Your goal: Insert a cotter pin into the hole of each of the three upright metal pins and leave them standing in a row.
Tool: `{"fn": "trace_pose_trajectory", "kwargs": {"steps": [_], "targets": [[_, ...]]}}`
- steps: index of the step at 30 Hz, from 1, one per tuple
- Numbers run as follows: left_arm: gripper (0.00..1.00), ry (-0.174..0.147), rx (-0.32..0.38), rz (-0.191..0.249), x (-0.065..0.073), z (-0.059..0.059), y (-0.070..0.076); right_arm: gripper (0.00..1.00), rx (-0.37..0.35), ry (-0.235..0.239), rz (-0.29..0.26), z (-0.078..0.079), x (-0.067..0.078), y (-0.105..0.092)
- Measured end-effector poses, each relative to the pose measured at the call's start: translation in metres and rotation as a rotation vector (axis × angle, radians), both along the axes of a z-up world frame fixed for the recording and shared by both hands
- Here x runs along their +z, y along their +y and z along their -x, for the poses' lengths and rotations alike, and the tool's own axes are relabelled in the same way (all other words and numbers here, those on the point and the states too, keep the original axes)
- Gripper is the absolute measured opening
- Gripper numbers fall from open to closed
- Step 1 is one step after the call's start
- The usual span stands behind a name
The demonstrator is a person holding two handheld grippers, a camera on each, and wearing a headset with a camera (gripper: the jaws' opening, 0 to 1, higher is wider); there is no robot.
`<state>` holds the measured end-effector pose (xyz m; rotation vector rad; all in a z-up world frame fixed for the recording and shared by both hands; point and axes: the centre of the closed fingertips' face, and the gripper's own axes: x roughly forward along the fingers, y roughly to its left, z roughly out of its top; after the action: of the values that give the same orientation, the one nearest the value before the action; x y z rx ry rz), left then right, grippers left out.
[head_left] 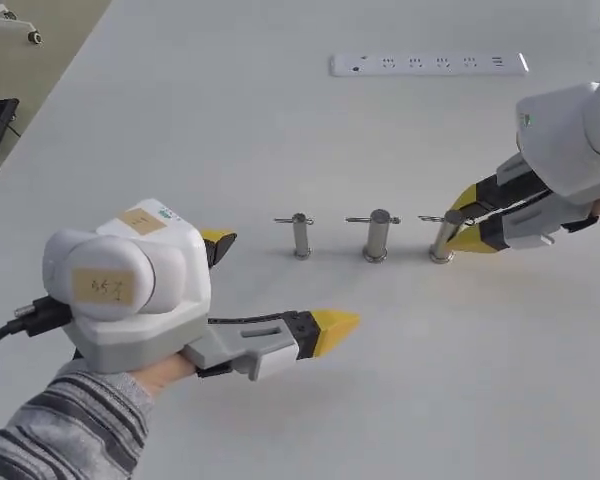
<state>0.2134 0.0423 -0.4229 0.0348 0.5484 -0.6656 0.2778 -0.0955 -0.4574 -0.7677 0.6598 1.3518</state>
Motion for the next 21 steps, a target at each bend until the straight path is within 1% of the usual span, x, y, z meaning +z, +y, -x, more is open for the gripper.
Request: {"fn": "trace_pose_trajectory", "kwargs": {"steps": [5,9,11,12,13,14,16,18,19,21], "targets": [[0.90,0.004,-0.010,-0.008,-0.002,0.001,-0.001,0.12,0.013,-0.001,0.007,0.001,0.002,-0.002],[0.90,0.006,-0.010,-0.007,-0.002,0.000,-0.001,0.11,0.007,0.004,0.001,0.002,0.004,-0.002],[0.90,0.005,-0.010,-0.008,-0.002,-0.001,0.000,0.11,-0.004,0.006,-0.011,0.003,0.007,-0.001],[0.90,0.006,-0.010,-0.011,-0.003,-0.001,0.000,0.11,-0.016,0.012,-0.028,0.003,0.010,0.001],[0.90,0.007,-0.010,-0.013,-0.003,-0.002,0.001,0.12,-0.030,0.019,-0.041,0.004,0.013,0.001],[0.90,0.007,-0.009,-0.014,-0.003,-0.003,0.002,0.13,-0.065,0.029,-0.068,0.004,0.016,0.003],[0.89,0.013,-0.001,-0.019,-0.004,-0.006,0.005,0.15,-0.111,0.050,-0.106,0.005,0.021,0.004],[0.89,0.013,0.012,-0.016,-0.002,-0.009,0.008,0.18,-0.172,0.077,-0.140,0.007,0.024,0.003],[0.89,0.010,0.024,-0.013,0.000,-0.011,0.009,0.20,-0.210,0.084,-0.163,0.007,0.027,0.003],[0.89,0.006,0.036,-0.006,0.003,-0.013,0.011,0.27,-0.262,0.090,-0.188,0.008,0.029,0.001]]}}
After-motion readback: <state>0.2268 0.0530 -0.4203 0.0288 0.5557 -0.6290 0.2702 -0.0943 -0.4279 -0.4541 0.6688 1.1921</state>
